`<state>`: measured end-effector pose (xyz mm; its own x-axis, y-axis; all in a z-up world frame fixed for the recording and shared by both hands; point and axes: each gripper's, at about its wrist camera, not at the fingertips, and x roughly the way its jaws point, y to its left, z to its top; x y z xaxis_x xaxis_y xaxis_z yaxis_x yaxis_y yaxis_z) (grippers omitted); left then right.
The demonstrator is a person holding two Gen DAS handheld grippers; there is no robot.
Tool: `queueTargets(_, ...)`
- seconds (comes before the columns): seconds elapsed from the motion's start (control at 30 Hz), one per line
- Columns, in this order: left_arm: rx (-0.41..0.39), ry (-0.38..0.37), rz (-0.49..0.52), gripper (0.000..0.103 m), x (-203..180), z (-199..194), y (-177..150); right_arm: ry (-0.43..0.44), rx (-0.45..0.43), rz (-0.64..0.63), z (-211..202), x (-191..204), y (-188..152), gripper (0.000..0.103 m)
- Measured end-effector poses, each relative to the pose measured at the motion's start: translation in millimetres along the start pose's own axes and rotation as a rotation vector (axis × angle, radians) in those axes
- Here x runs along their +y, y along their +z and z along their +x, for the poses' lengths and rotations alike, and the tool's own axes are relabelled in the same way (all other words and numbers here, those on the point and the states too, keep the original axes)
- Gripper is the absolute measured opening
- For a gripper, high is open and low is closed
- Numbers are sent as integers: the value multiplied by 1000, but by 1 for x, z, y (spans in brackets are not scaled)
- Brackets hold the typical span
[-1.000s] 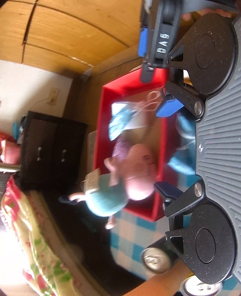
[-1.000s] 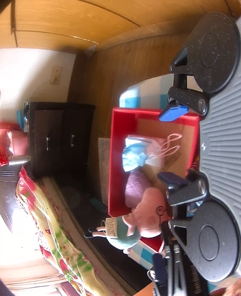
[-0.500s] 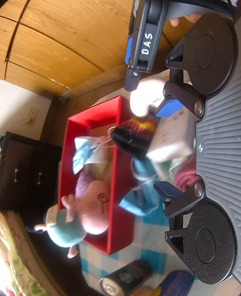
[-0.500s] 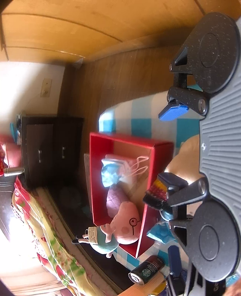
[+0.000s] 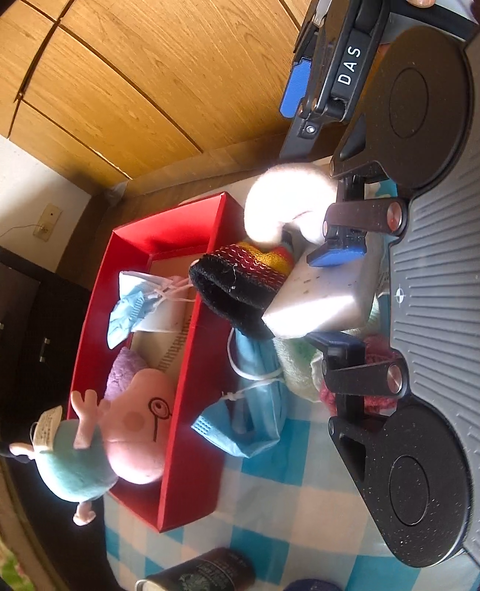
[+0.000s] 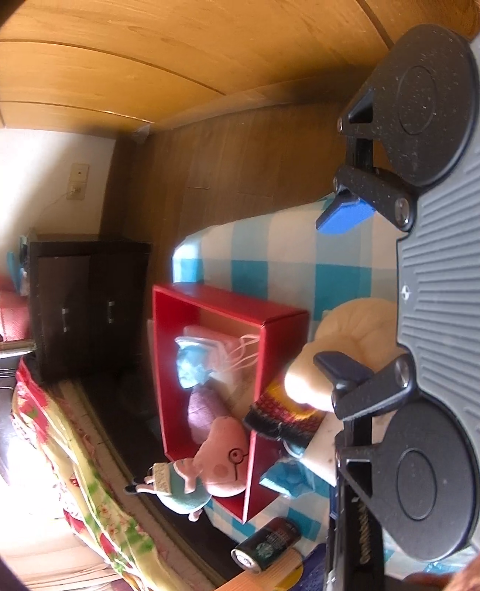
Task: Organize soft objects
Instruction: 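Grasp the white speckled soap bar with the left tool while the right tool approaches the cream plush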
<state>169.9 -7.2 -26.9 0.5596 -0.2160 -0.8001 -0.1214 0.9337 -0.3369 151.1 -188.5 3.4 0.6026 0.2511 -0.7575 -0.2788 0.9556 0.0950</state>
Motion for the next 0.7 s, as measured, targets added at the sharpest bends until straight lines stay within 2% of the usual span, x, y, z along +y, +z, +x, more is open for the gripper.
queueTargets(0.23, -36, -10, 7, 28, 1, -14, 7, 20, 14, -38, 2, 5, -3, 52)
queueTargets(0.37, -49, -10, 23, 25, 2, -25, 8, 29, 16, -58, 2, 10, -4, 59)
queueTargets(0.53, -46, -6, 46, 25, 1, -33, 5, 39, 20, -50, 2, 13, -1, 59)
queueTargets(0.7, -10, 17, 62, 30, -2, -19, 0, 43, 38, -56, 5, 18, -3, 60)
